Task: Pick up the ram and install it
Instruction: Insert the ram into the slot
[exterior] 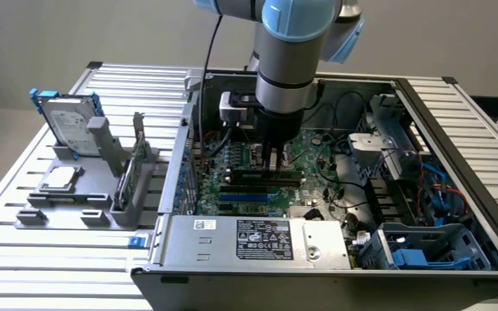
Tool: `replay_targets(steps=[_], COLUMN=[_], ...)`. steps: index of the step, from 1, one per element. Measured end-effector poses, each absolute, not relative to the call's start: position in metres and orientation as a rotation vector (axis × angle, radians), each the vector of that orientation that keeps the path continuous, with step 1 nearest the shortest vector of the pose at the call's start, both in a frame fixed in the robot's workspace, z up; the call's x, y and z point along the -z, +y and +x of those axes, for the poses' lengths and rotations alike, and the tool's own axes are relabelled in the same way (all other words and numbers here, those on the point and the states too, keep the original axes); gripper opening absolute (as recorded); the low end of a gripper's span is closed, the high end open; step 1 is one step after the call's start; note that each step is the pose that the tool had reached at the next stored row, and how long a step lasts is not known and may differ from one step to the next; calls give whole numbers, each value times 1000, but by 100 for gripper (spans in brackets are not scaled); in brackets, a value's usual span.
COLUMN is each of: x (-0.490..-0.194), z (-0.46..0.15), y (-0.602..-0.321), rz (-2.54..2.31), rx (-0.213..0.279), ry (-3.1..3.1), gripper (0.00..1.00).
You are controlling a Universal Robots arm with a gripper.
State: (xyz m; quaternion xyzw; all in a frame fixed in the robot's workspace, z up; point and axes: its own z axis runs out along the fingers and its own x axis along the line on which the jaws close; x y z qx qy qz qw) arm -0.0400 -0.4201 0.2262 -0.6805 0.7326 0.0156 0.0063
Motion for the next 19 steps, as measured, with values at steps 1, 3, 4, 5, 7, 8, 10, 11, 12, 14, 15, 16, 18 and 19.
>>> replay_targets(steps=[1,3,4,5,7,8,10,11,12,14,15,16,18,19], x=[-226,-225,-224,-223,-223,-223,-223,-223,-223,-223,-224,-225,-226,-226], z=[-40,-40,-40,-40,-40,-40,-40,-40,-40,-40,-40,-40,-40,-40], y=[-420,-420,-420,-420,-420,-420,-420,-420,-420,-420,-420,-420,-420,-420], rz=[-2129,-2129,-2129,-2129,-2129,-2129,-2129,-2129,-2129,-2129,-2129,-2129,-2129,-2129], rx=[-49,-49,-49,-49,-49,-49,-49,-49,-49,-49,-49,-49,-49,-49], ry=[2292,2292,2292,2292,2292,2292,2292,2292,2292,2292,2292,2292,2292,2292], gripper=[13,13,13,13,13,13,13,13,13,13,13,13,13,13])
